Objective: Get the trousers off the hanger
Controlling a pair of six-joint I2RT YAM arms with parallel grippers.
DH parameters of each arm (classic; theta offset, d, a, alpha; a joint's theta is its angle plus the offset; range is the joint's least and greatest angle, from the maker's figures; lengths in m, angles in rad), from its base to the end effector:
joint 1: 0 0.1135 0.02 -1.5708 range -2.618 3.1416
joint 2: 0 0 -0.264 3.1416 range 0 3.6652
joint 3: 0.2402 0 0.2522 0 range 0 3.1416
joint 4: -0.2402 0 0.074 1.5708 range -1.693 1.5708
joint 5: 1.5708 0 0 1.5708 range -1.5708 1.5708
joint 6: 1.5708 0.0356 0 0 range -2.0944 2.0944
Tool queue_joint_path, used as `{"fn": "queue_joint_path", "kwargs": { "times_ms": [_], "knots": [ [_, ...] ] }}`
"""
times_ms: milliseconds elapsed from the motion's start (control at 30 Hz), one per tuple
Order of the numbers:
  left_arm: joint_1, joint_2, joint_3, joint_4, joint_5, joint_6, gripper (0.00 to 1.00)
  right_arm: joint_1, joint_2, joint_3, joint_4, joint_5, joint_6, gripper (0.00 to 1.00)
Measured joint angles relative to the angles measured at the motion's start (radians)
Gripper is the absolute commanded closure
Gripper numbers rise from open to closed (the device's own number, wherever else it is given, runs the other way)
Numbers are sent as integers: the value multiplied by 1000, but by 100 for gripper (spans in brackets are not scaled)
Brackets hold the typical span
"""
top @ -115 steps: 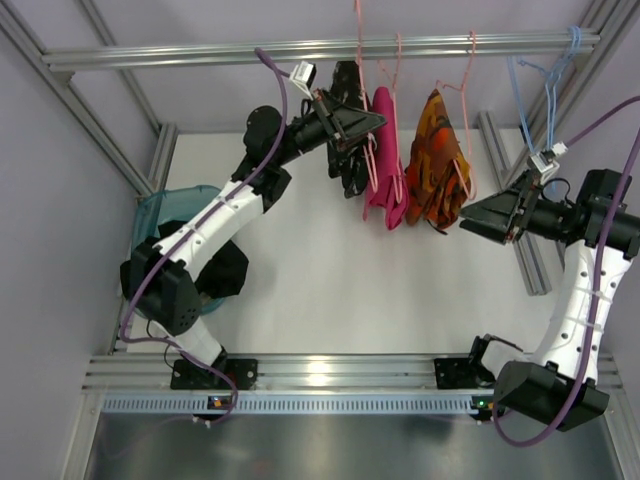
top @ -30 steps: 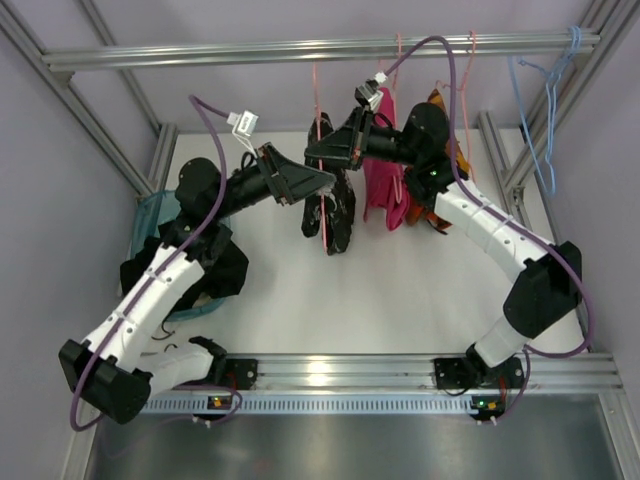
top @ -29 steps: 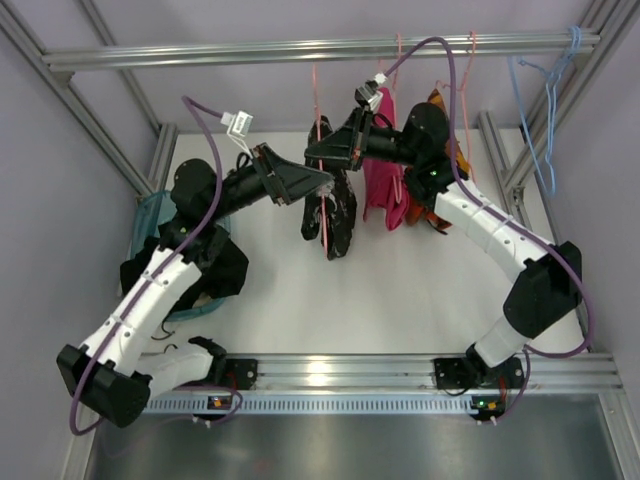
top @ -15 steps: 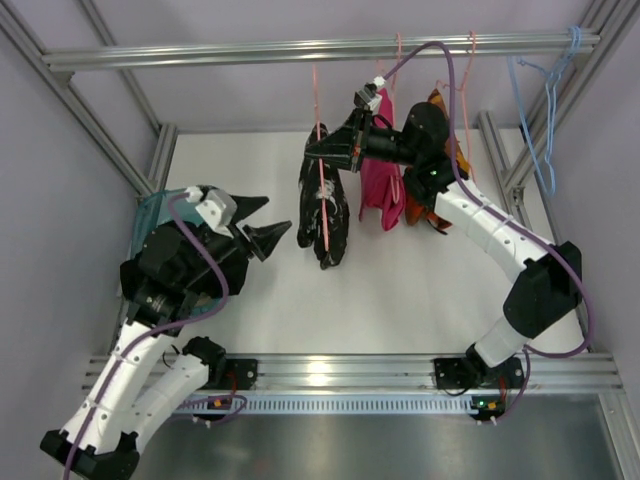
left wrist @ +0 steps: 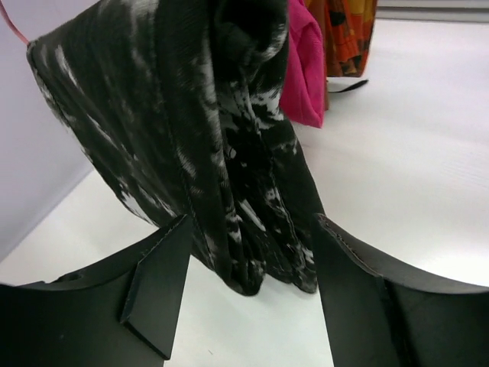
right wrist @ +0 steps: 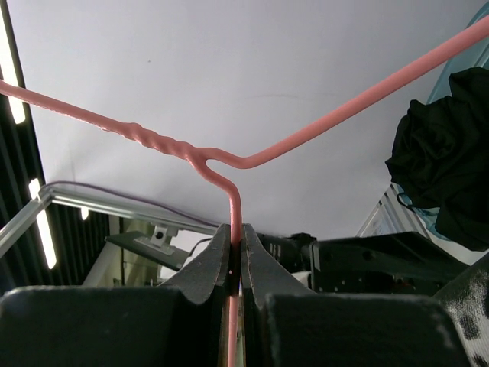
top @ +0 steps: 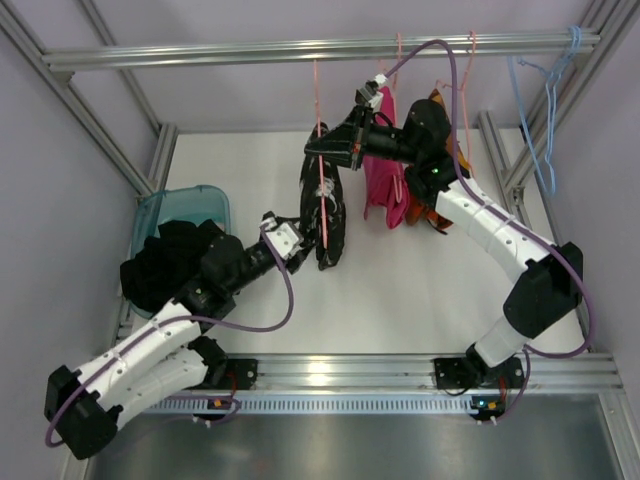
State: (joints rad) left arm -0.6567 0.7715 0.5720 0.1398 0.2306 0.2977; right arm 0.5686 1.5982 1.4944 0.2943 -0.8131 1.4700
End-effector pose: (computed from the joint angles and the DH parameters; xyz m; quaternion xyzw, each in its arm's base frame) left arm 0.1465 -0.1232 0.3013 0.4022 0.6060 -0.2040 0.6552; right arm 0.3010 0.2231 0.4303 -0.0198 0.6592 0.7352 0.1567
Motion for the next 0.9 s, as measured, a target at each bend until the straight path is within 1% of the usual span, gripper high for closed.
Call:
{"fn": "queue_joint_path", "kwargs": {
  "times_ms": [133, 233, 267, 333, 367, 400, 567, 767, 900],
  "knots": [
    [-107, 83, -31, 145, -172, 60, 38, 0, 0, 0, -5, 1, 0, 100],
    [-141, 167, -31, 249, -278, 80, 40, 0, 0, 0, -8, 3, 0, 100],
    [-142, 185, -31, 274, -302, 84, 47, 0, 0, 0, -10, 5, -1, 100],
    [-143, 217, -32, 324, -348, 85, 54, 0, 0, 0, -12, 10, -3, 100],
    [-143, 234, -32, 357, -377, 86, 60, 0, 0, 0, -12, 12, -4, 100],
    [-143, 247, -32, 378, -394, 84, 62, 0, 0, 1, -13, 13, -6, 100],
    [-143, 279, -32, 444, -463, 85, 61, 0, -1, 13, -27, 25, -12, 100],
    [-138, 305, -32, 501, -484, 64, 52, 0, -2, 27, -39, 37, -11, 100],
    [-134, 333, -32, 534, -488, 55, 52, 0, -5, 27, -41, 42, -8, 100]
  ]
}}
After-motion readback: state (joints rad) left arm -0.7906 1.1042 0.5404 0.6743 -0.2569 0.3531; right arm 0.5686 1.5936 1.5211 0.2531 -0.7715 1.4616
